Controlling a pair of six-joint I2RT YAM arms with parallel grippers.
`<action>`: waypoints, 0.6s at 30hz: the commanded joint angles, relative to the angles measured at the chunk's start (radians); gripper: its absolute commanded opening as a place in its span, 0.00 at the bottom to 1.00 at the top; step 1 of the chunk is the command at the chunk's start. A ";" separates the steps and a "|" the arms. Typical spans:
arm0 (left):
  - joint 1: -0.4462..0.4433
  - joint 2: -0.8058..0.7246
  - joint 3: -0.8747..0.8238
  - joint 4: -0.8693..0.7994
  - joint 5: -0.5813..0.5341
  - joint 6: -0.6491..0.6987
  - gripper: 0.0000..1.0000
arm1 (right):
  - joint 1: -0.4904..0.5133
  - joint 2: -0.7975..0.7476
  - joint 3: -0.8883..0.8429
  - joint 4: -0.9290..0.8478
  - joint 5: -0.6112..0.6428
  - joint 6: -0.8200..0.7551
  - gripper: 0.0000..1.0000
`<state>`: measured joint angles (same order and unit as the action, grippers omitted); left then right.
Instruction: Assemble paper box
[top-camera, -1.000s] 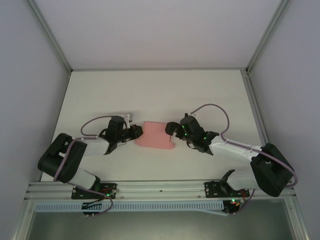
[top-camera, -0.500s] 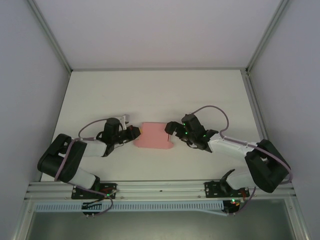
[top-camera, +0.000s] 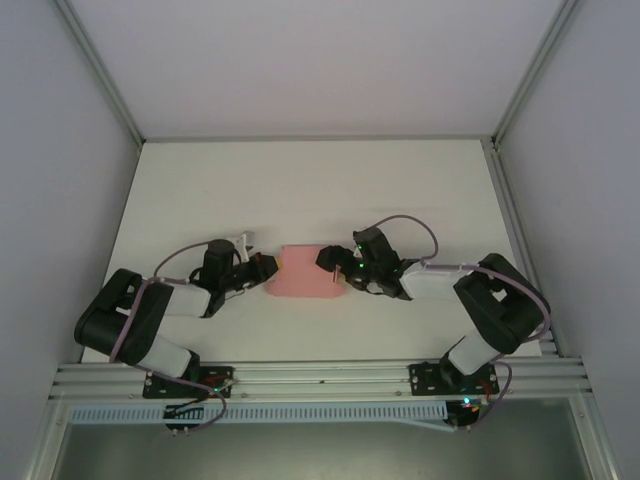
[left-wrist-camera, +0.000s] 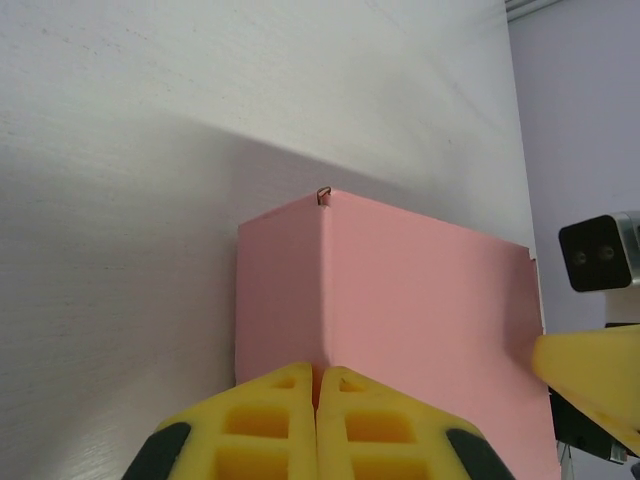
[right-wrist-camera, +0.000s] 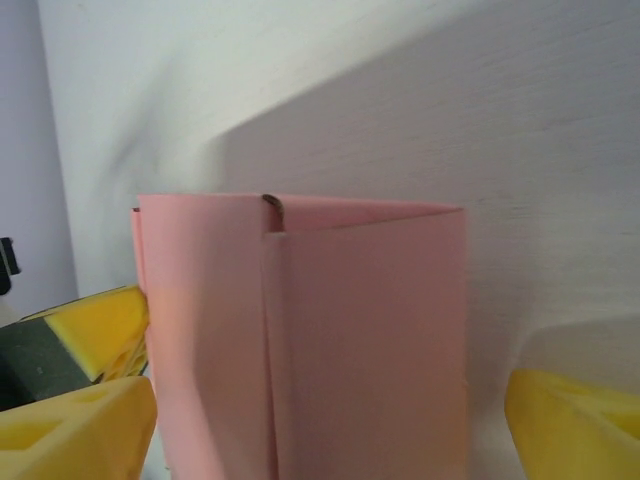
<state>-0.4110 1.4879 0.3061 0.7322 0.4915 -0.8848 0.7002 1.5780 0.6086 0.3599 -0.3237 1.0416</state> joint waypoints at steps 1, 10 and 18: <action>0.008 -0.007 -0.010 0.047 0.028 -0.002 0.00 | -0.006 0.030 0.020 0.120 -0.070 0.020 0.83; 0.009 -0.016 -0.006 0.108 0.058 -0.009 0.01 | -0.015 -0.034 -0.028 0.197 -0.063 0.026 0.53; 0.008 -0.095 0.085 0.056 0.099 0.046 0.40 | -0.022 -0.160 -0.049 0.092 -0.022 0.004 0.35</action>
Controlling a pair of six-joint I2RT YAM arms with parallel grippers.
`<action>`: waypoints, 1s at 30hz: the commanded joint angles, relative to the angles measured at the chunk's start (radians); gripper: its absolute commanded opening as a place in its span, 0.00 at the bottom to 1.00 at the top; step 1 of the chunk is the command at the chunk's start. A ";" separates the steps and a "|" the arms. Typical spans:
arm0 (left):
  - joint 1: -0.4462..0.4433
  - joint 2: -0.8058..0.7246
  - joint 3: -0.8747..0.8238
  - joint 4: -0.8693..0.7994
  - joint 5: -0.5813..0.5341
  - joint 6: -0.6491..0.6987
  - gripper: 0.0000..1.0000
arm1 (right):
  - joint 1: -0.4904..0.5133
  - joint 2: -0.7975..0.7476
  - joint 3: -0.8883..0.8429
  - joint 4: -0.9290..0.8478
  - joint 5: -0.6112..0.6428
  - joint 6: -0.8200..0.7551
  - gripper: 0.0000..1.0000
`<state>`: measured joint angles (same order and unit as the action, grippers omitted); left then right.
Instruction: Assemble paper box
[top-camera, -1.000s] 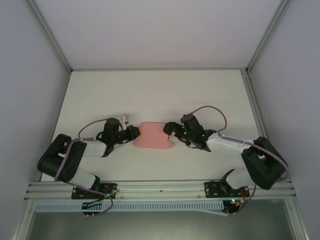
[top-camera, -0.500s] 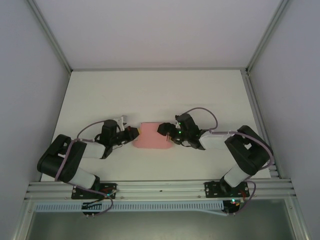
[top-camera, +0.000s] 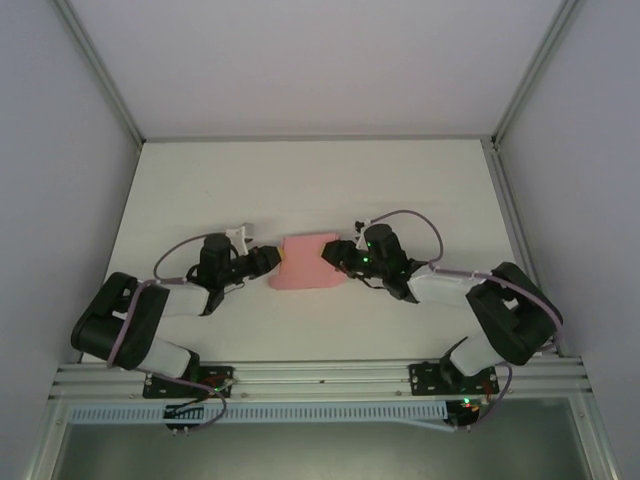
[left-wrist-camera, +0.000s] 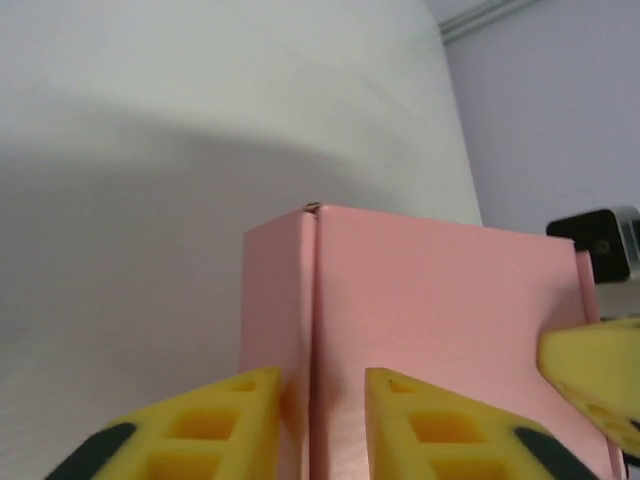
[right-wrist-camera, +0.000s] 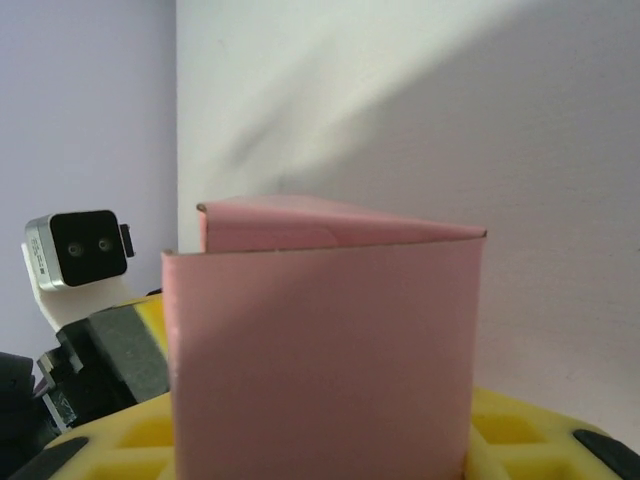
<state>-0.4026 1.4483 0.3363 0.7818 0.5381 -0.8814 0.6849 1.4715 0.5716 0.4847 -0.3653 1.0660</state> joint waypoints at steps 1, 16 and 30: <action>0.001 -0.079 0.076 -0.042 0.046 0.078 0.55 | -0.008 -0.079 -0.014 -0.059 0.028 -0.024 0.35; -0.414 -0.364 0.381 -0.735 -0.391 1.106 1.00 | -0.258 -0.306 0.160 -0.707 -0.149 0.073 0.36; -0.786 -0.102 0.408 -0.629 -1.120 1.400 1.00 | -0.384 -0.086 0.395 -1.159 -0.491 -0.050 0.32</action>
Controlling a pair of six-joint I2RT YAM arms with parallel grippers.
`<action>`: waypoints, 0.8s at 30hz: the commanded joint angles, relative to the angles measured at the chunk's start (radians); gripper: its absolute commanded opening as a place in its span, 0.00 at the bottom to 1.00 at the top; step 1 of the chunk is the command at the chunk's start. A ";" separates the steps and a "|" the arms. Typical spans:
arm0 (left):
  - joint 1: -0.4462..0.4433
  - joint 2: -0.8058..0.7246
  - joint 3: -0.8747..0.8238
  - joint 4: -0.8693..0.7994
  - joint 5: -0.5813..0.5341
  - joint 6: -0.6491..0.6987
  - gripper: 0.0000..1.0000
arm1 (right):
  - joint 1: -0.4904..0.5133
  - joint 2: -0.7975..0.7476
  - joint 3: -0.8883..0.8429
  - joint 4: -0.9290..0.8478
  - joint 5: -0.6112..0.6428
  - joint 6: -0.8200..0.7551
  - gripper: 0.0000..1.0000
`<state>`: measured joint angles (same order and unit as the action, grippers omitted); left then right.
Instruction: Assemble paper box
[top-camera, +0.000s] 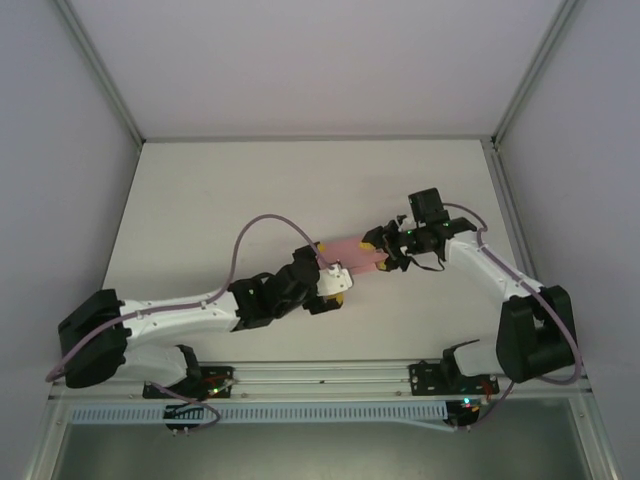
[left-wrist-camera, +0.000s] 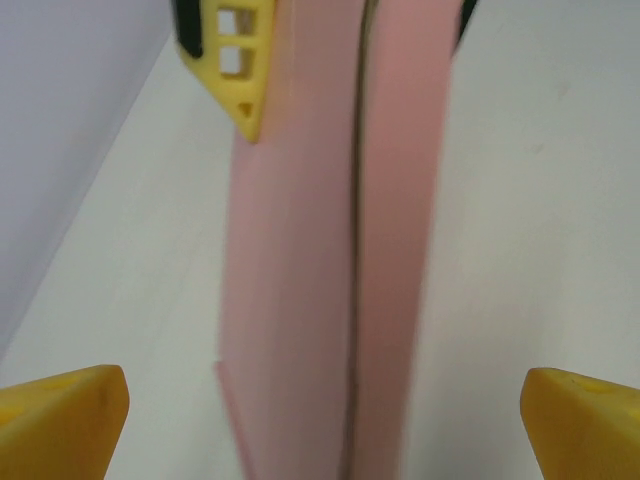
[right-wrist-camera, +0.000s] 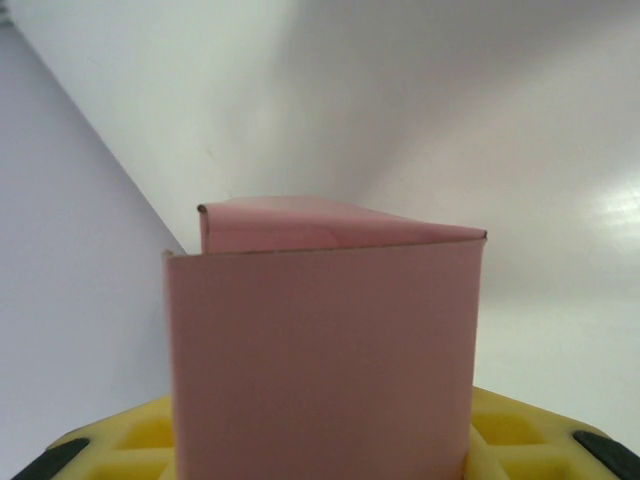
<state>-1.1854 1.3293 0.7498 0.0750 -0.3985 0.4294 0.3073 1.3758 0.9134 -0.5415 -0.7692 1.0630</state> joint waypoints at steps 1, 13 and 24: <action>-0.003 0.019 -0.011 0.099 -0.195 0.094 1.00 | -0.007 0.013 0.059 -0.146 -0.088 -0.050 0.32; -0.005 0.030 -0.029 0.135 -0.066 0.074 1.00 | -0.007 -0.013 -0.043 0.129 -0.160 0.216 0.29; -0.003 0.014 -0.025 0.130 -0.003 0.085 0.67 | -0.002 -0.034 -0.014 0.001 -0.182 0.130 0.32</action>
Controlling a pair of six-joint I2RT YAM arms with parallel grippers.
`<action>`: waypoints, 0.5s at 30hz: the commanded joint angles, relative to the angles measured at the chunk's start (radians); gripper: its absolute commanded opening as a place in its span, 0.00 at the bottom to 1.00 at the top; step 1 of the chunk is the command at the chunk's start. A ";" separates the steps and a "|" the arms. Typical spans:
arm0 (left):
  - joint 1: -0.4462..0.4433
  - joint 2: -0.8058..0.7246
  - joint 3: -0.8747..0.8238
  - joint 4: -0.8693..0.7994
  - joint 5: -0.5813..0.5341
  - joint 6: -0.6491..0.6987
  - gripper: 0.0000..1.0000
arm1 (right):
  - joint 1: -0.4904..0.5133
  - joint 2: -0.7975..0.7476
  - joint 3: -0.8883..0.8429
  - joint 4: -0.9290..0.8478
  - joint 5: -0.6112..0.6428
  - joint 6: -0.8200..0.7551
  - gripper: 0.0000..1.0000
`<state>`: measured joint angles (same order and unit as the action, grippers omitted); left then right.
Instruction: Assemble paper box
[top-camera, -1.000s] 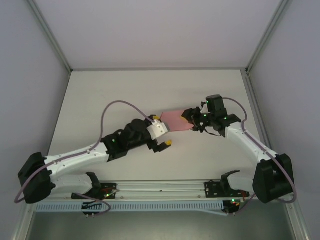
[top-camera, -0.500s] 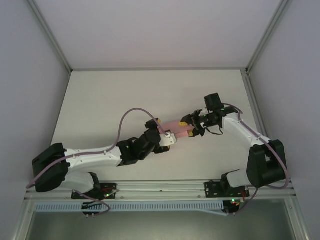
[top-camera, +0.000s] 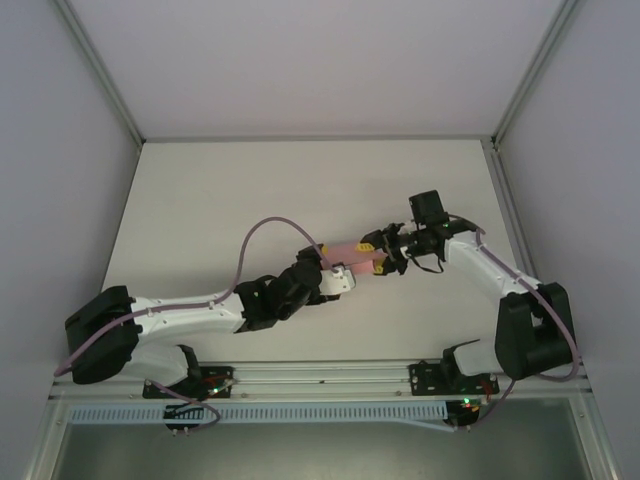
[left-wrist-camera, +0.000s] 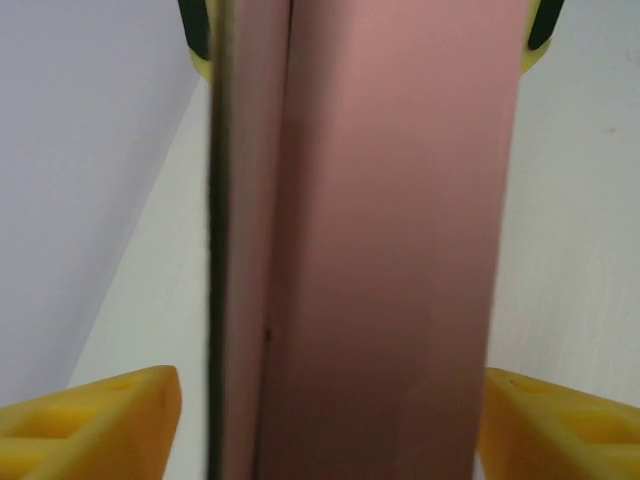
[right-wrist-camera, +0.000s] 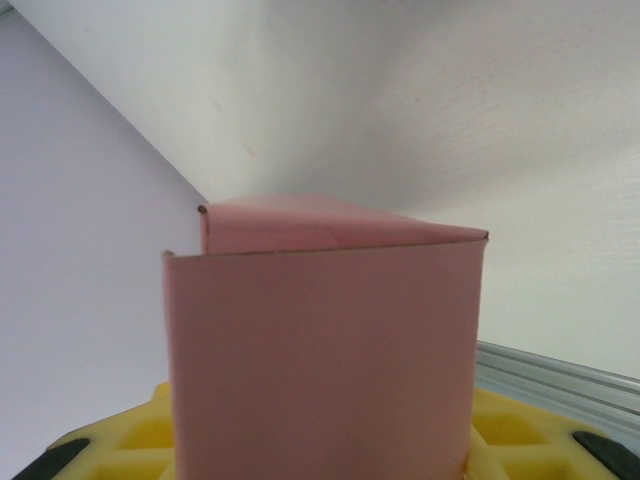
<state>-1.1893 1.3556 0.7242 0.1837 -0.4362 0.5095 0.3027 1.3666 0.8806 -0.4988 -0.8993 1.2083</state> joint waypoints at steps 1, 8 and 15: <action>0.000 -0.018 -0.002 0.028 0.038 0.009 0.64 | 0.004 -0.028 0.020 -0.048 -0.053 -0.022 0.33; 0.008 -0.051 -0.007 0.028 0.048 0.020 0.37 | 0.007 -0.063 0.018 -0.058 -0.041 -0.034 0.42; 0.030 -0.091 -0.002 -0.023 0.097 0.016 0.29 | 0.001 -0.103 0.041 -0.052 0.052 -0.071 0.75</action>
<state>-1.1770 1.2987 0.7189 0.1699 -0.3683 0.5465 0.3035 1.2930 0.8848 -0.5301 -0.8852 1.1767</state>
